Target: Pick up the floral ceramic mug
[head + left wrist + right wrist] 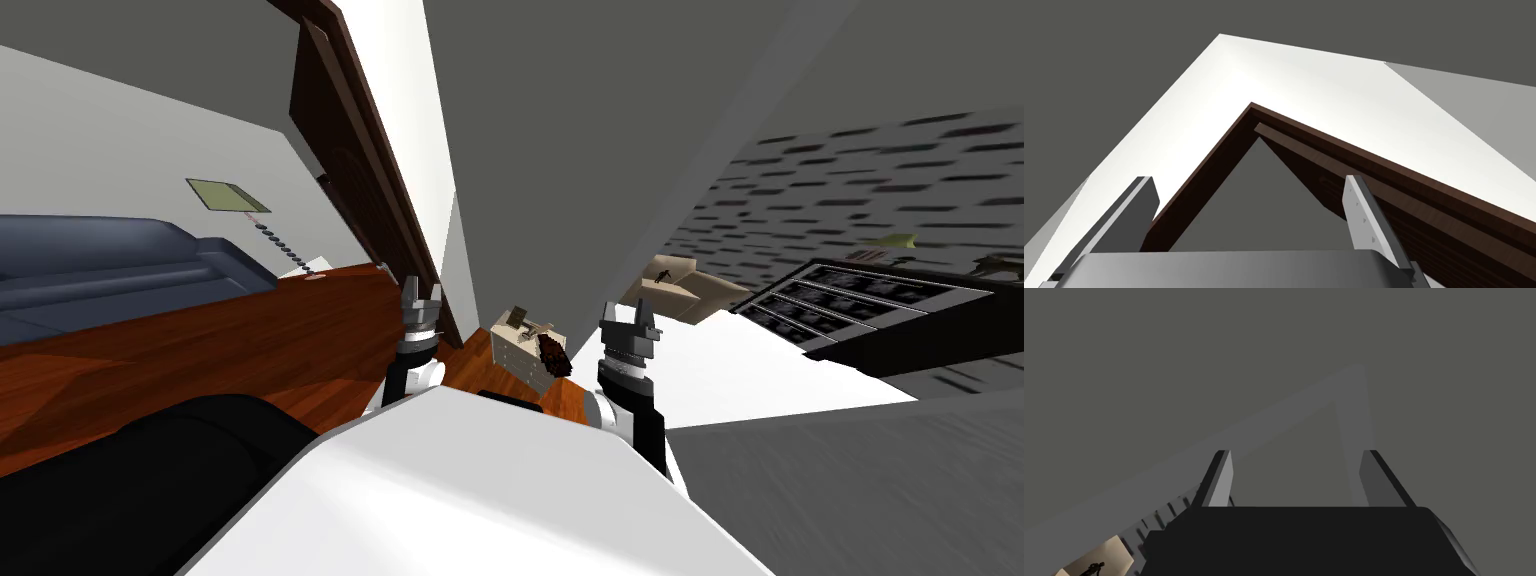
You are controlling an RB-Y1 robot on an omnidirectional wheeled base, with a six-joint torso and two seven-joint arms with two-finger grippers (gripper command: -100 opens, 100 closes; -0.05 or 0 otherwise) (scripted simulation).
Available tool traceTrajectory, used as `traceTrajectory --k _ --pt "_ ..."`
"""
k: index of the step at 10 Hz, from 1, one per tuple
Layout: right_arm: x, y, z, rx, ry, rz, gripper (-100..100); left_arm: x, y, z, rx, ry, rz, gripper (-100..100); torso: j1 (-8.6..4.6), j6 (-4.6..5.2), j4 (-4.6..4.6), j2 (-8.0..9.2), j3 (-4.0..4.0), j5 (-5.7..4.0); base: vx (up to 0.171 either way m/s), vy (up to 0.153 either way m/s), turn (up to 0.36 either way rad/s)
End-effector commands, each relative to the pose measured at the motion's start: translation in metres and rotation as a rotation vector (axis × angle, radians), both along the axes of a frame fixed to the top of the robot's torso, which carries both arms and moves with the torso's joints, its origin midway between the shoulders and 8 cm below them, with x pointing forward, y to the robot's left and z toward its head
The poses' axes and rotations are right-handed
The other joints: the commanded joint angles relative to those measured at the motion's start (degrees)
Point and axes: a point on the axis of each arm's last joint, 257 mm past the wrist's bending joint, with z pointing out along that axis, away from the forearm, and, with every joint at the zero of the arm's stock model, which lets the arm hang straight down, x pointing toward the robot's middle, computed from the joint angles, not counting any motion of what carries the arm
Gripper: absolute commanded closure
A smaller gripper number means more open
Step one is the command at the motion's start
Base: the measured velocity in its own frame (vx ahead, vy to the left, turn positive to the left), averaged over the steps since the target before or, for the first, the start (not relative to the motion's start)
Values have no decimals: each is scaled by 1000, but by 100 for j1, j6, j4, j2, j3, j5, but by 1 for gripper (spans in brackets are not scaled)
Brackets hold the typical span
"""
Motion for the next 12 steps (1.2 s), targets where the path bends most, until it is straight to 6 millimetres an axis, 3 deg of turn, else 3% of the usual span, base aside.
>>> traceTrajectory --k 1,3,6,7,8,9,10,11,12 --pt "4 -4 -12 35 29 46 -100 0 0 0 0 0 0 0 0 0 0 0 0 0 16 12 134" --pt "10 -12 -30 96 71 93 -100 0 0 0 0 0 0 0 7 -3 -3 -12 -6 1 43 27 222" --pt "13 -17 -42 155 95 134 -100 0 0 0 0 0 0 0 8 -1 -3 -15 -8 2 32 17 79" --pt "16 -24 -55 210 123 162 -100 0 0 0 0 0 0 0 6 0 -3 -11 -7 2 22 19 170" --pt "16 -24 -55 215 122 167 -100 0 0 0 0 0 0 0 6 -2 -2 -10 -6 1 21 12 86" --pt "18 -31 -70 276 152 193 -100 0 0 0 0 0 0 0 5 1 -2 -8 -5 1 27 25 182" --pt "18 -31 -70 284 151 200 -100 0 0 0 0 0 0 0 9 -2 -2 -10 -6 2 28 17 104" --pt "21 -40 -87 348 183 222 -100 0 0 0 0 0 0 0 7 1 -2 -10 -6 2 32 19 239" --pt "21 -40 -87 361 181 233 -100 0 0 0 0 0 0 0 7 -2 -3 -11 -7 2 28 13 79"
